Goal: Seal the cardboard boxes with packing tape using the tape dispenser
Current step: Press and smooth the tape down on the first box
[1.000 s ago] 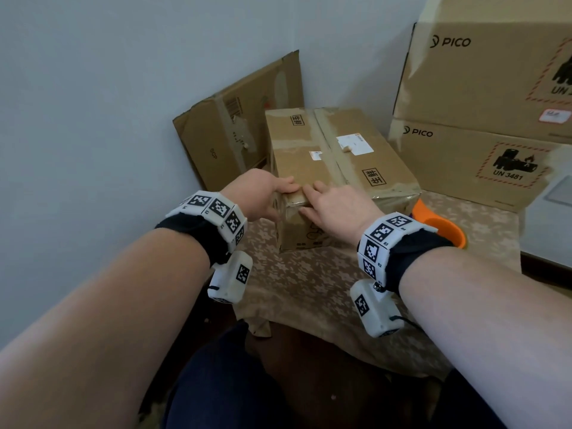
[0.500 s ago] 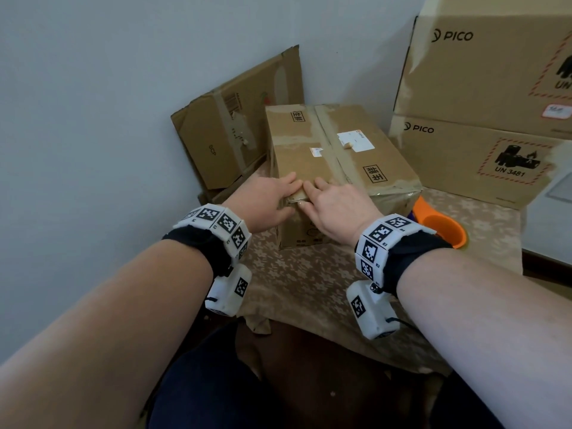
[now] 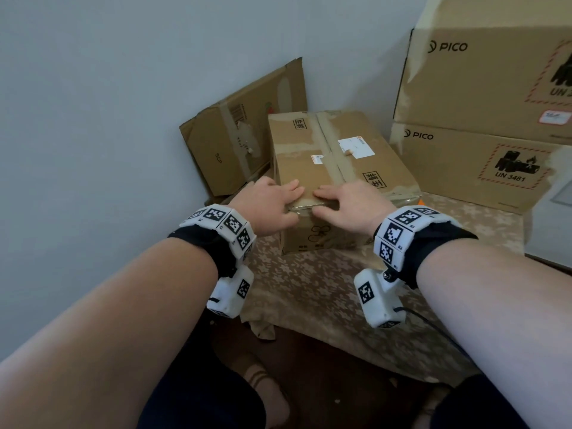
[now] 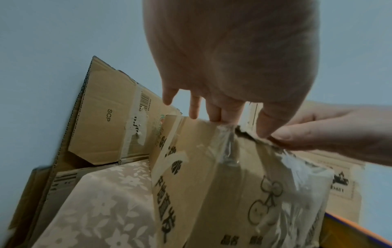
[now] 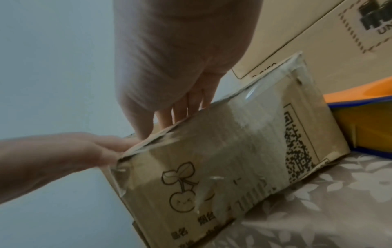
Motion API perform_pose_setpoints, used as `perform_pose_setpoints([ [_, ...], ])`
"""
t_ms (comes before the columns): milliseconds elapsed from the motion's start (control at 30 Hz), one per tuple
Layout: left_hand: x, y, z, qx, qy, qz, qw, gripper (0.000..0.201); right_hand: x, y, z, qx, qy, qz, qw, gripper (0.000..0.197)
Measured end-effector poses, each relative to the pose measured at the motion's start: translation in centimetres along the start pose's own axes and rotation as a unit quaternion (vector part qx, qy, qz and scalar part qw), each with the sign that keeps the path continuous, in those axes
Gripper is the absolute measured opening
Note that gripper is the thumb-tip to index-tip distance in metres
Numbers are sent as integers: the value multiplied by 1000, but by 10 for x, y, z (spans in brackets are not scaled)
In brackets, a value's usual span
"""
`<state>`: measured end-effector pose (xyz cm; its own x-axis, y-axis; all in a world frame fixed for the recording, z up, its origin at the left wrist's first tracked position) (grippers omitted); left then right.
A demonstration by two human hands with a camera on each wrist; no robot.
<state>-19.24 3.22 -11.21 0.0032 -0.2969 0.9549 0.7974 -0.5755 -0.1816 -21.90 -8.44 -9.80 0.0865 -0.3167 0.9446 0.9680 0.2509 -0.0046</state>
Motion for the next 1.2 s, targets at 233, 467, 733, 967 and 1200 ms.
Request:
perform_pose_setpoints([
  [233, 19, 5, -8, 43, -13, -9, 999, 56, -2, 1, -6, -13, 74, -34, 997, 47],
  [467, 3, 14, -8, 11, -62, 10, 998, 62, -10, 3, -18, -21, 8, -28, 999, 54],
  [733, 4, 20, -9, -42, -20, 25, 999, 87, -15, 4, -21, -14, -8, 17, 1000, 69],
  [967, 5, 16, -8, -34, -66, 42, 996, 62, -10, 1, -29, -11, 64, 5, 998, 60],
  [1200, 2, 17, -13, -26, -25, 73, 997, 67, -15, -6, -38, -15, -17, 24, 999, 65],
])
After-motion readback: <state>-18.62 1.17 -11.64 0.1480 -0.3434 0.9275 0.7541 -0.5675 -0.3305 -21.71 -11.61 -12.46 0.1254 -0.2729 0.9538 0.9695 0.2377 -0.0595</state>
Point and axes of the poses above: each hand's wrist, its own y-axis towards the middle knuckle, its own x-axis out of the back of the hand, z = x × y, the point moved 9 cm from there along y, towards the middle knuckle, and after that the axes turned 11 degrees about y, right-handed, at the moved point
